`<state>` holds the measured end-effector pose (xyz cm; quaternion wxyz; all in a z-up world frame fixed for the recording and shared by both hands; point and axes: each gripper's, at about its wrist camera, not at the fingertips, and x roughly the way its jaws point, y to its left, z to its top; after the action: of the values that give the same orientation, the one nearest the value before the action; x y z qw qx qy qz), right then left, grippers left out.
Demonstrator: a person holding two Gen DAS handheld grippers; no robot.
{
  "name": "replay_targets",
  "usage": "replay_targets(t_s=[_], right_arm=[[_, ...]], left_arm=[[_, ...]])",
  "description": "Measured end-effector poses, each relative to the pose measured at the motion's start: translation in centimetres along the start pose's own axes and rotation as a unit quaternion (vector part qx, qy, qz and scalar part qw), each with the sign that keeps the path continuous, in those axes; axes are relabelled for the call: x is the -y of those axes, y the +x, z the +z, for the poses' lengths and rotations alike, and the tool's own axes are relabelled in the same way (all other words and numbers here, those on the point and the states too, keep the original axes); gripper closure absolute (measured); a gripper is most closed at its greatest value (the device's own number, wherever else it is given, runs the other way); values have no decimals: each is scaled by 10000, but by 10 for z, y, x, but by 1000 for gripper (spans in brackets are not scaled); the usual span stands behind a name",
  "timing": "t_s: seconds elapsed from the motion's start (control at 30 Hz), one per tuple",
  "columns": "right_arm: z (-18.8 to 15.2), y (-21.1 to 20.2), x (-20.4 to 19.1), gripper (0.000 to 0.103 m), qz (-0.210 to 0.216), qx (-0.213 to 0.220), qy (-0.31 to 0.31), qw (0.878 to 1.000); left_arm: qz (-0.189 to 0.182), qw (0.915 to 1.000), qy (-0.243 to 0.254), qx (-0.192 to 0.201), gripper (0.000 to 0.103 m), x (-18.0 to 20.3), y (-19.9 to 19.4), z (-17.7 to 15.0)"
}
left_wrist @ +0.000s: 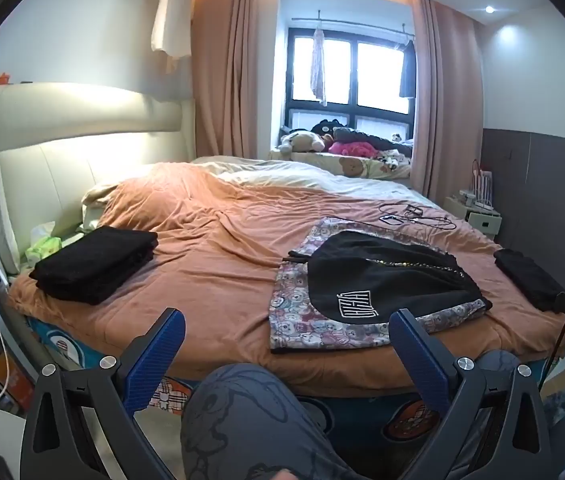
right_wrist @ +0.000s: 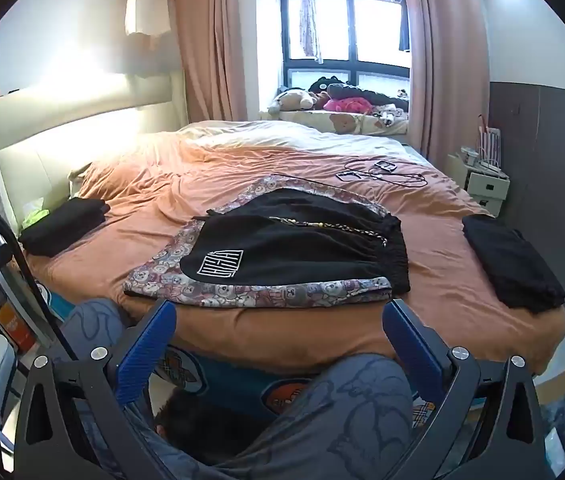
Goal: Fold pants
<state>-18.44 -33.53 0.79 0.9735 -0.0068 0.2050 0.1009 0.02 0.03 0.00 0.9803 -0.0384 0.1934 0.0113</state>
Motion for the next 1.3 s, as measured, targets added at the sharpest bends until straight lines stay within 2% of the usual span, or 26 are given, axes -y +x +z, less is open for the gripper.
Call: replay_targets(t_s=[0.1,0.2,0.37,1.3], right_arm=[[-2,0,0,0,60,-15,24,10000],[2,1,-1,0,60,-59,20,10000],[5,-7,-6,0,4,-29,-27,10000],[-5,-34,1,0,20,174,76,9998]], left_arm=[[48,10000,56,2,0,-2,1,0],[-17,9997,154,189,0,1,-12,-7],[-6,9998,167,57,0,-1,-14,-6],[-144,9994,127,298,0,-5,-41,-13]])
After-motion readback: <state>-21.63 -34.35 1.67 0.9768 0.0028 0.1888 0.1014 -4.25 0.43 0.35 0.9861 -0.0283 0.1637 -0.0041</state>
